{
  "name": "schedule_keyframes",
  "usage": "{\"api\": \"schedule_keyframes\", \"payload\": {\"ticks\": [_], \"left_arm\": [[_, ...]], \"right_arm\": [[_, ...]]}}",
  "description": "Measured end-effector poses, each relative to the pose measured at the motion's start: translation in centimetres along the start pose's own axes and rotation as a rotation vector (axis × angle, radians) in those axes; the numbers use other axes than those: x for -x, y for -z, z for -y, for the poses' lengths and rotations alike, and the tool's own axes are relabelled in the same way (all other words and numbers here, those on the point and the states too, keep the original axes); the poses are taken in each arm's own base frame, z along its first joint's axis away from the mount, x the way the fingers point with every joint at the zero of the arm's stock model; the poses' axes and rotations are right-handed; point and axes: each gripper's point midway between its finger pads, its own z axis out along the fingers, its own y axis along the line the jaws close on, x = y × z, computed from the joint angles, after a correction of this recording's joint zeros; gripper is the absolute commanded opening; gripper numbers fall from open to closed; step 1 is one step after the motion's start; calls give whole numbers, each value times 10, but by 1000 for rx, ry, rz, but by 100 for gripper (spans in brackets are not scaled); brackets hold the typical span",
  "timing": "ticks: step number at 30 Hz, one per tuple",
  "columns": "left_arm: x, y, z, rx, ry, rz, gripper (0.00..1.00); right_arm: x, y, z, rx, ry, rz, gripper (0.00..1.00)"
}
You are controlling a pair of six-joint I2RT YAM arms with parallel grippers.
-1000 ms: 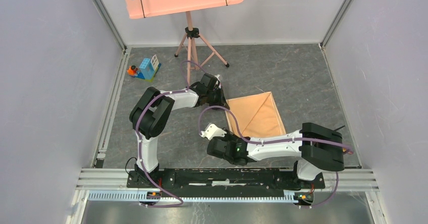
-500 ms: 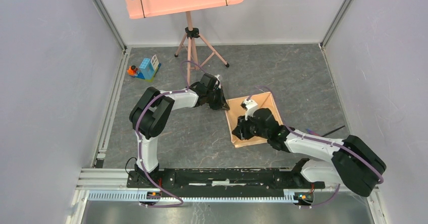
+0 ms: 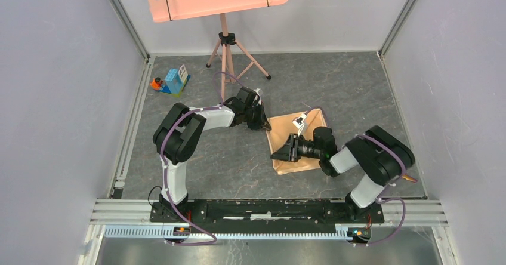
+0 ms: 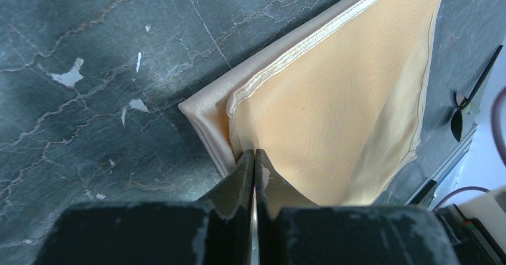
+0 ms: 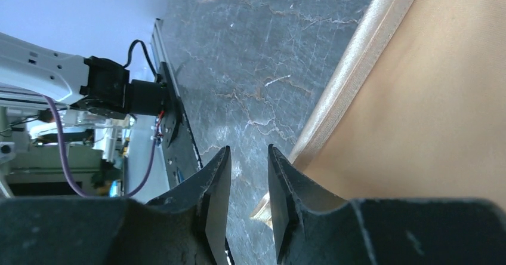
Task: Fold the napkin into a case and place the utensils inside
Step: Smooth out the upper triangle-folded napkin at the center of the board.
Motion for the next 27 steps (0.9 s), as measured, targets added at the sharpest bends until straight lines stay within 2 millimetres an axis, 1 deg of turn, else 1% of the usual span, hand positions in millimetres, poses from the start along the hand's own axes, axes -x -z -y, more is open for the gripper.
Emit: {"api": "schedule_keyframes", "payload": {"ticks": [5,10,12,16,22,27], "left_arm": [[0,0,0,-1,0,0,7],[0,0,0,-3,0,-2,7],[0,0,1,-3,0,-2,7],[-1,0,1,-4,0,-5,7],[-1,0,1,-4,1,-7,8],[-3,1,1,-8,3,-16,11]], "right_arm": [[-7,-6,3,59,-85,-21,36],[-13,-7,5,69,-97,-39,37],[-17,-6,9,60,-85,-48,37],[-33,-3,21,12,-63,-96,38],[-35,-1,21,13,24,-110,39],[-34,5,17,-15,63,-135,46]]}}
